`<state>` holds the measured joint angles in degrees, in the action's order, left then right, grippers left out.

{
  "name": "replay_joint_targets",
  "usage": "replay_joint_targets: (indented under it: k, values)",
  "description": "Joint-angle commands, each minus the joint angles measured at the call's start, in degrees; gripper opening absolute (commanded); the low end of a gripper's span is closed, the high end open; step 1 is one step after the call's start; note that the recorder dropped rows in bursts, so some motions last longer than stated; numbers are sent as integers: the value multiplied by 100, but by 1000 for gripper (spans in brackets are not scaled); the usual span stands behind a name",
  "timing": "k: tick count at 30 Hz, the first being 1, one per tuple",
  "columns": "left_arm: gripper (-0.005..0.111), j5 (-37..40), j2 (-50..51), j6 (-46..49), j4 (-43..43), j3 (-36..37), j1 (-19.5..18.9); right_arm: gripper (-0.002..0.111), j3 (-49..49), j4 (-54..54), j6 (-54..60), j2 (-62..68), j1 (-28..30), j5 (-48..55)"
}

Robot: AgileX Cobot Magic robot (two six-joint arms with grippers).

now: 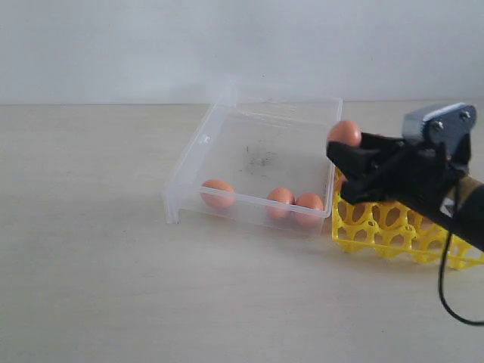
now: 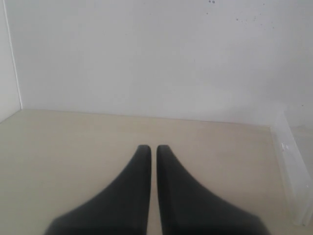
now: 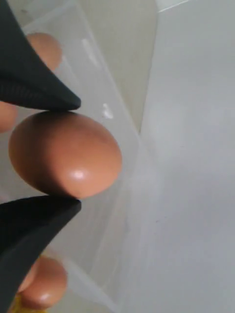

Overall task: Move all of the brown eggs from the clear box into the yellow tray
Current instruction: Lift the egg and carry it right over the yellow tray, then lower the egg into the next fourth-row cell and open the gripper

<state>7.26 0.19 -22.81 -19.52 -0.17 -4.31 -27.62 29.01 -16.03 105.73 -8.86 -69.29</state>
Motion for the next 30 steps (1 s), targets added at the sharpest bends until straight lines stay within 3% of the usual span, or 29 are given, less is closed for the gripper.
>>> replay_joint_targets:
  k: [1, 3, 7, 30]
  values:
    - [4, 11, -19, -5, 10, 17, 32, 0, 707, 1249, 133, -246, 606, -67]
    - [4, 11, -19, -5, 10, 17, 32, 0, 748, 1898, -38, -219, 825, -67]
    - [4, 11, -19, -5, 10, 17, 32, 0, 748, 2162, -53, -219, 971, -67]
    - [4, 11, -19, -5, 10, 17, 32, 0, 421, 1376, 604, 852, 1054, -67]
